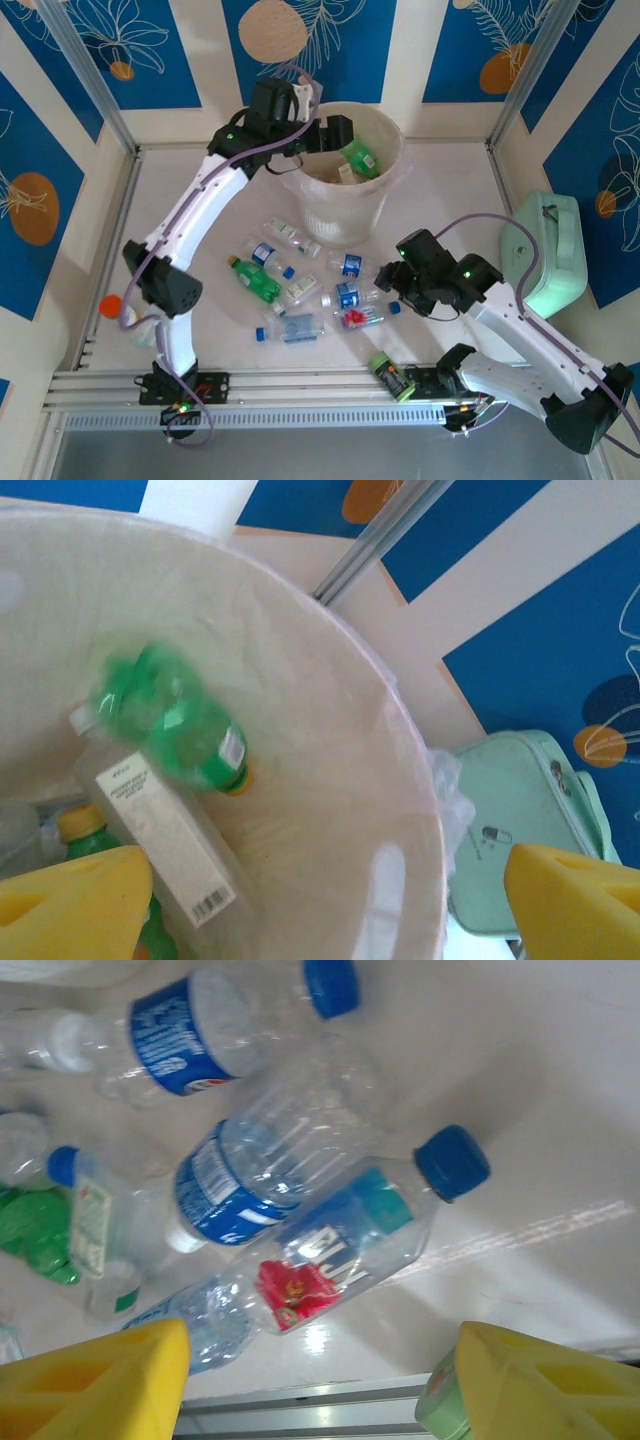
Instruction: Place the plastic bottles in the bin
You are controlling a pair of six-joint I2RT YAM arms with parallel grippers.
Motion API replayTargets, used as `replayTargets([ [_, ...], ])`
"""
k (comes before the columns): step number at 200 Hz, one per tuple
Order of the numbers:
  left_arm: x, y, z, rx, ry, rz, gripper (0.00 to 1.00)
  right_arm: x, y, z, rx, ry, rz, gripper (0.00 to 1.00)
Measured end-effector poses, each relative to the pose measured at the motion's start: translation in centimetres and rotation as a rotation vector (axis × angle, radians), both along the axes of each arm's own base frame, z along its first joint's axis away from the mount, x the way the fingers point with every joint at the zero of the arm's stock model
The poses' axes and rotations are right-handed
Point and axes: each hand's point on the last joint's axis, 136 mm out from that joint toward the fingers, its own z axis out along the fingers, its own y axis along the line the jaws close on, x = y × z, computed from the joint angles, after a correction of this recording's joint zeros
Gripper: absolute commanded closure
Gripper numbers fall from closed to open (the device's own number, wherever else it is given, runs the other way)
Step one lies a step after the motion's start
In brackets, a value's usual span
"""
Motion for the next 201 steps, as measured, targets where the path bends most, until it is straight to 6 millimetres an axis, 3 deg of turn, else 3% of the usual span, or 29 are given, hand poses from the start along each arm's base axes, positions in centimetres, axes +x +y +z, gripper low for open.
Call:
replayTargets([
  [33,-5.6,3.6,0.0,-0.034,-0.019,0.005,0.10,-0.2,-0.5,-2.1,0.003,0.084,-0.073,0.29],
  [53,-9.3,6.1,-0.9,-0.059,-0.028,0.011,0.11,-0.5,-0.2,-3.2,0.006,0.125,-0.095,0.28],
  [98,-14.8,9.8,-7.0,-0.056,0.040,0.029,0.10,-1.9,0.7,-5.4,0.015,0.197,-0.116,0.24],
  [145,-16.9,11.1,-12.1,-0.068,0.148,0.062,0.13,-2.1,1.4,-7.4,0.041,0.238,-0.171,0.22],
  [180,-17.0,11.1,-13.9,-0.098,0.204,0.085,0.15,-1.6,2.1,-8.3,0.067,0.253,-0.204,0.18],
  [201,-17.0,10.9,-13.9,-0.112,0.211,0.087,0.15,-1.0,2.4,-8.5,0.082,0.249,-0.215,0.17],
])
